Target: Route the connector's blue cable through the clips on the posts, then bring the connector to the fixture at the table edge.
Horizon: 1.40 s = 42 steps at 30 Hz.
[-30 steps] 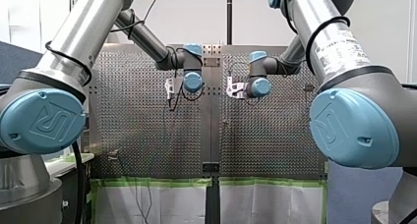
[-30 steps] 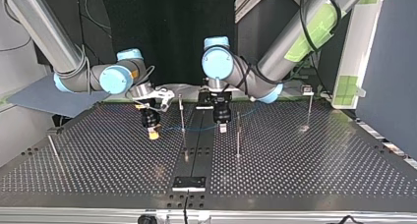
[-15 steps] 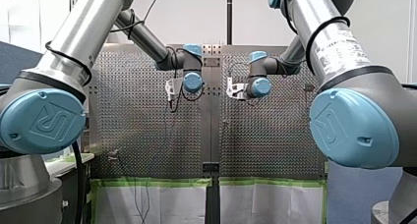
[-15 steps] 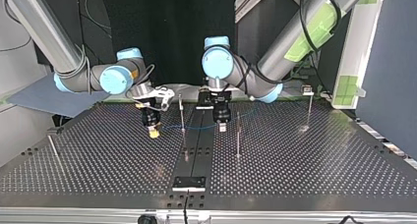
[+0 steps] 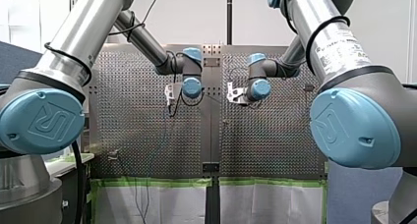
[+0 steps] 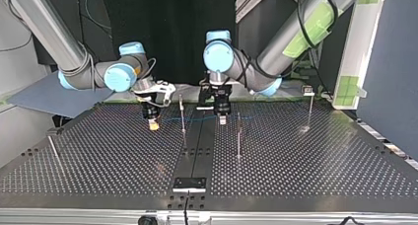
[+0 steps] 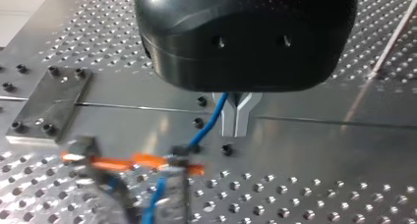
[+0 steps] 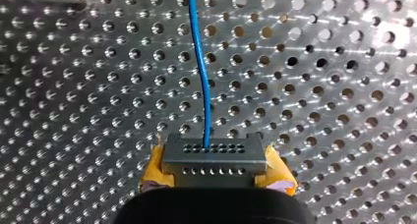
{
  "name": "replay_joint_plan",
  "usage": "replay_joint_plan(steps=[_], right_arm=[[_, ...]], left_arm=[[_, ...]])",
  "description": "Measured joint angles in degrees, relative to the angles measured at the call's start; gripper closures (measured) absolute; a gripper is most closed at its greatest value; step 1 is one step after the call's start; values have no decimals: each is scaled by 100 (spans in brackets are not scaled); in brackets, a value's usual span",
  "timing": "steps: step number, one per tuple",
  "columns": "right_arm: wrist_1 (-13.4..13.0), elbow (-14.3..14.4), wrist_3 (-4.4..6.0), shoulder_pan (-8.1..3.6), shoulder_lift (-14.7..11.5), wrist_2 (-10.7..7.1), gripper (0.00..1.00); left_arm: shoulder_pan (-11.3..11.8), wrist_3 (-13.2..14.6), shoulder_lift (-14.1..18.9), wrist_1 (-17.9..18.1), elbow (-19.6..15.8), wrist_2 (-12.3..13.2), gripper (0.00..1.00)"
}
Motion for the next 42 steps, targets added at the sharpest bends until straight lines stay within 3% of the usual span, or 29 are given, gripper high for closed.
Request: replay_joint_plan(steps=[12, 30, 42], right_arm=[[-118, 436, -60, 31, -233, 51, 100], [-738, 1306, -83, 75, -588, 41, 100], [-891, 1668, -154, 111, -624, 16, 100]], left_arm=[[-162, 57, -359, 227, -362, 4, 100], [-389, 69, -391, 323, -473, -29, 100], [-450, 79, -391, 464, -700, -114, 100]])
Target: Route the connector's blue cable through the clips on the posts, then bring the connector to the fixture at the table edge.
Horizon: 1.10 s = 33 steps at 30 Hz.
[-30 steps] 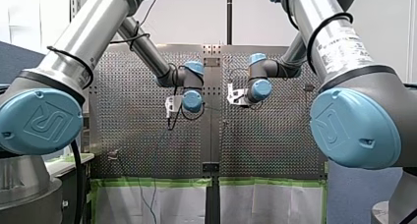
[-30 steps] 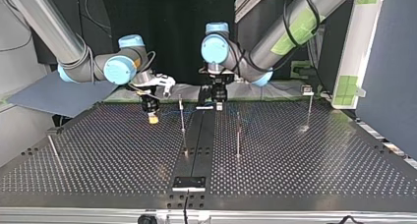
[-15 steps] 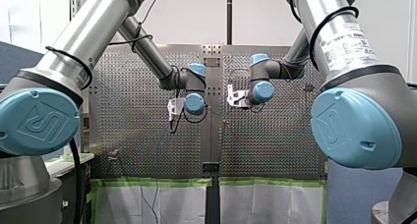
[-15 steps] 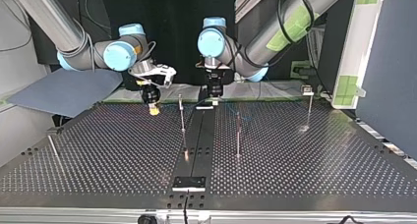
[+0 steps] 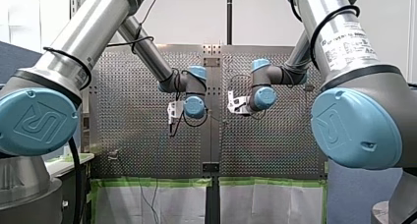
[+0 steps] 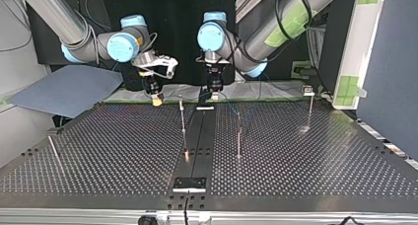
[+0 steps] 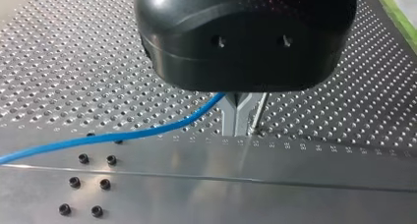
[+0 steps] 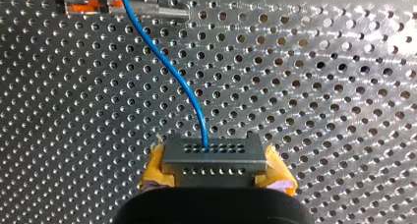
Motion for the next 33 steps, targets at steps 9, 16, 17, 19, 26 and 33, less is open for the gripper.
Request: replay_joint_plan(steps=[9, 16, 17, 19, 26, 33], right_arm=[[4, 94, -88, 94, -69, -22, 100], [-201, 376, 18, 52, -69, -30, 100], [-260, 417, 44, 40, -68, -33, 100], [-329, 463, 79, 22, -66, -36, 100], [-398, 523, 157, -50, -59, -23, 100], [-443, 557, 173, -112, -54, 35, 100]], left_arm=[[-6, 3, -1, 16, -83, -29, 100], [7, 14, -1, 71, -186, -7, 100], [9, 18, -1, 72, -189, -2, 100], [18, 42, -1, 73, -192, 10, 100], [46, 95, -66, 79, -172, 67, 100], [41, 57, -389, 250, -105, 181, 100]])
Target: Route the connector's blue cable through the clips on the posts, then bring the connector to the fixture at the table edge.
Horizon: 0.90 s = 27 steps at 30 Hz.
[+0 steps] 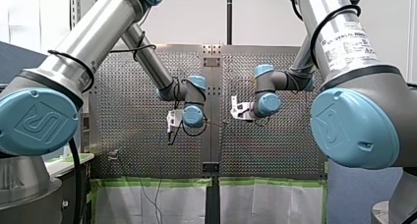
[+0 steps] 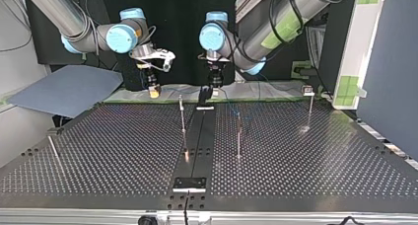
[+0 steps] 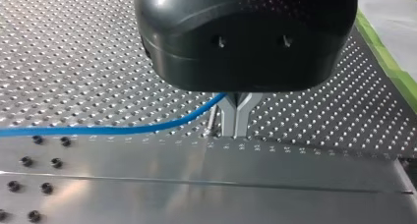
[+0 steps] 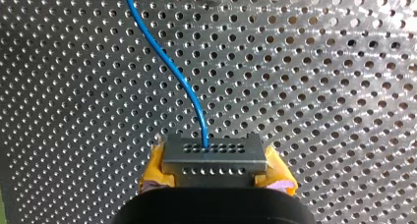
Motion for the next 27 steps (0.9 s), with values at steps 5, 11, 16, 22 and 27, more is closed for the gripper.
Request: replay_joint_plan(steps=[5, 11, 16, 22, 27], right_arm=[[-117, 8, 15, -38, 4, -1, 100], [-120, 10, 34, -107, 5, 33, 100], [-109, 13, 51, -178, 8, 123, 100], [-122, 64, 50, -218, 22, 153, 100], [-233, 151, -1, -196, 48, 133, 100]], left_arm=[[18, -46, -182, 45, 96, 39, 100], [49, -52, -246, 38, 145, 37, 100], [58, -45, -247, 37, 165, 46, 100], [62, 41, -249, 12, 217, 99, 100], [56, 65, -248, 2, 260, 135, 100]])
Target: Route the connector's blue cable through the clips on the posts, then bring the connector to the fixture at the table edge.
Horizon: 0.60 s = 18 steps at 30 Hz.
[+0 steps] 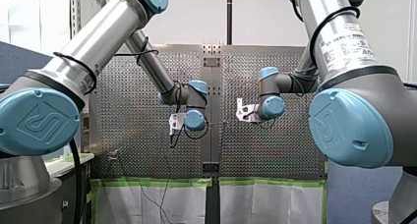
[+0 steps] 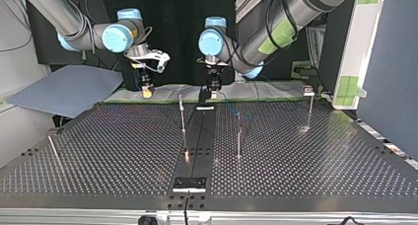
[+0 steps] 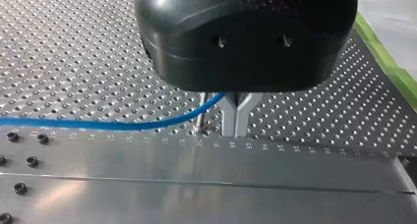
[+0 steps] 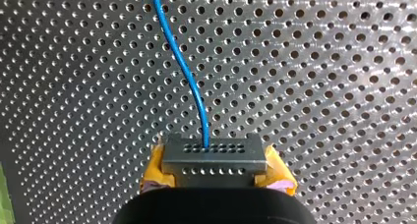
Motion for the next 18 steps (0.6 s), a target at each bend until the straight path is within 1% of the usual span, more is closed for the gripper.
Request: replay_joint_plan(steps=[3, 7, 11, 18], right_arm=[[-44, 19, -50, 7, 33, -46, 100], [-89, 22, -93, 5, 61, -178, 100], [-141, 22, -86, -40, 73, -264, 100], [-161, 21, -66, -124, 78, -292, 100]], left_arm=[[-22, 12, -1, -13, 33, 17, 100], [-61, 52, -2, -40, 64, 25, 100], [-100, 69, -4, -55, 70, 42, 100], [-133, 78, -6, -96, 72, 42, 100]])
